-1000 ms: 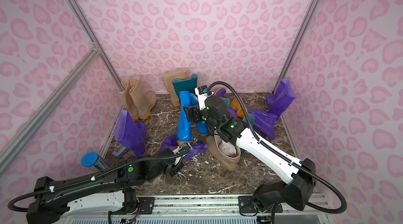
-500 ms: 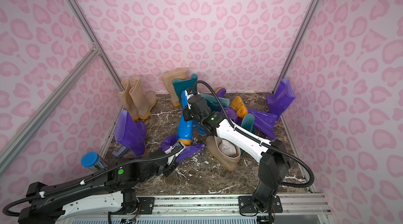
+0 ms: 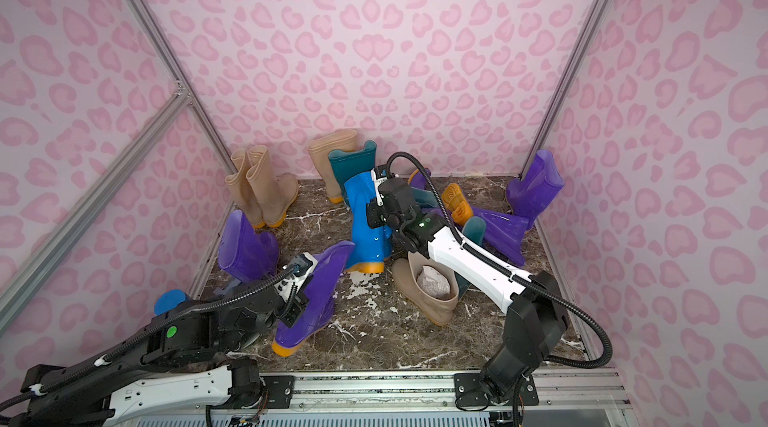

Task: Match and arrange rain boots in pairs
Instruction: Adjust the rain boot at the center of the board, then place the rain boot at the center of the board.

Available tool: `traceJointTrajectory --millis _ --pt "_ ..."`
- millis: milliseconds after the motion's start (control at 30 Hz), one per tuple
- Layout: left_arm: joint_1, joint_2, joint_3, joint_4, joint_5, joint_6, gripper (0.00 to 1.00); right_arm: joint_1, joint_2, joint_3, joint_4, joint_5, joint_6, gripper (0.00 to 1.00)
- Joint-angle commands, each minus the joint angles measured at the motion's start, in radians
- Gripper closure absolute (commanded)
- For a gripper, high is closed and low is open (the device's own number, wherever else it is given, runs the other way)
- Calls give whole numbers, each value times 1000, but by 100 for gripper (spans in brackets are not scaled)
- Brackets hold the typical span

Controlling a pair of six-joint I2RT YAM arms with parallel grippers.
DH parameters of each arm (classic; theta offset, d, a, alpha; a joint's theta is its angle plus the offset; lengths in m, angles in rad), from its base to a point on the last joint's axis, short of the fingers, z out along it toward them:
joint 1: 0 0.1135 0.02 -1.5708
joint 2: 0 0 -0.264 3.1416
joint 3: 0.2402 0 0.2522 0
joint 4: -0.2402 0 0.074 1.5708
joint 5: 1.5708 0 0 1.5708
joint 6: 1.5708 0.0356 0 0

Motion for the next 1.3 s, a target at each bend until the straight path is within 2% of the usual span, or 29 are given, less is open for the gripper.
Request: traceJointTrajectory --millis 0,67,100,167,200,233,267,400,567,700,800,900,1033,1167,1267 --pt "2 13 41 114 -175 16 98 24 -62 -81 -4 -10 18 100" --pt "6 23 30 217 -176 61 98 34 -113 -135 -4 -17 36 99" --pt "11 32 27 251 -180 77 98 39 -134 -156 -7 -17 42 91" --pt "29 62 25 309 -197 105 98 53 -191 -215 3 -17 45 89" --pt "40 73 24 324 -201 113 98 58 -213 -236 8 -20 45 84" --pt "56 88 26 340 -201 118 98 63 -235 -255 10 -33 48 73" --pt "69 97 30 348 -201 114 98 67 -253 -266 4 -45 54 67" --pt "123 120 37 365 -192 92 98 82 -305 -284 -27 -28 58 55" --pt "168 131 39 357 -189 74 98 86 -343 -281 -30 -29 54 52" --pt "214 137 -4 385 -181 60 98 97 -320 -263 -21 -32 44 52" --pt "264 137 -63 443 -166 58 98 110 -293 -251 -19 -45 37 53" --pt "341 151 -69 463 -129 52 98 123 -263 -222 -31 -70 36 62" --pt "425 170 -49 493 -54 65 98 143 -230 -191 -15 -96 41 97" --pt "475 207 -22 504 -6 75 98 186 -216 -143 -30 -79 44 100" --pt "482 215 -30 521 17 72 98 195 -232 -183 -47 -59 56 100"
